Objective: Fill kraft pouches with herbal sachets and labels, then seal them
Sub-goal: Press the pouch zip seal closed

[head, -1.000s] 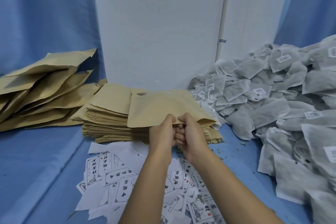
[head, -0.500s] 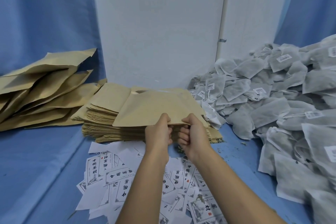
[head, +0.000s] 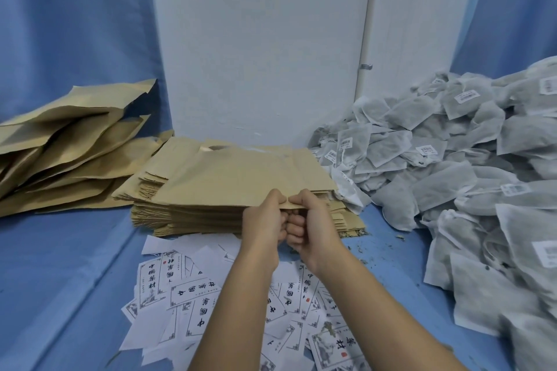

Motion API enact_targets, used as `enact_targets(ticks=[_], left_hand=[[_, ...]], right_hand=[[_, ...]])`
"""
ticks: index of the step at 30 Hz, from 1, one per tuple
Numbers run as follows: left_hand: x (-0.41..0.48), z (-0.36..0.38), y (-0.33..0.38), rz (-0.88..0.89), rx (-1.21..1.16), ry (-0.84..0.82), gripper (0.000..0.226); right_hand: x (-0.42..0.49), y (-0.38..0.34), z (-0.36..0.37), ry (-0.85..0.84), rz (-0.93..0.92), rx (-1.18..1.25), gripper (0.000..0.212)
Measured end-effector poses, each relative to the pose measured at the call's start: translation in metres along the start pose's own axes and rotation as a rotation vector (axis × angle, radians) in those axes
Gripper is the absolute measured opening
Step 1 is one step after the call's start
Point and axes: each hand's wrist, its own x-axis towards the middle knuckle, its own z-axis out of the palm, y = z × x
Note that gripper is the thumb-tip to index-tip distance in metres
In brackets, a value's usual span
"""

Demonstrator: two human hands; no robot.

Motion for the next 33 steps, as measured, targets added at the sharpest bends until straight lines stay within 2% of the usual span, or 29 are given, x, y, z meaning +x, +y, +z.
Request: enact_targets(ticks=[3,6,10,17,19,22,26,29,33], left_hand=[[0.004,-0.002,-0.001,0.032,-0.008,0.063,0.031],[0.006,-0.002,-0.004,0.023,0.012,0.045,0.029],[0.012,-0.005,-0.006,0.085,0.139,0.062,0.03],[0.018,-0.008,-0.01,0.133,0.201,0.1,0.031],[0.016,-0.01,-0.007,0.124,0.187,0.096,0.036],[0.017,-0.017,0.0,0.13,0.09,0.14,0.029],[0.013,-0.012,-0.003,0.086,0.083,0.028,0.024],[0.01,-0.007,-0.008,0.042,0.101,-0.084,0.04],[0.013,-0.011,-0.004,0.069,0.042,0.066,0.035]], right_hand=[[0.002,0.003,-0.001,0.032,0.009,0.065,0.032],[0.003,0.003,-0.001,0.059,0.02,0.096,0.032],[0.0,0.004,0.004,0.0,0.037,-0.001,0.03],[-0.002,0.005,0.005,0.03,0.003,-0.096,0.035],[-0.002,0.002,0.003,0.06,-0.005,-0.067,0.034],[0.0,0.0,0.001,0.16,-0.034,-0.008,0.027],[0.0,0.008,0.003,0.191,-0.067,0.094,0.028],[0.0,0.006,0.003,0.141,-0.061,-0.037,0.039],[-0.001,-0.003,-0.002,0.2,-0.119,0.042,0.034]])
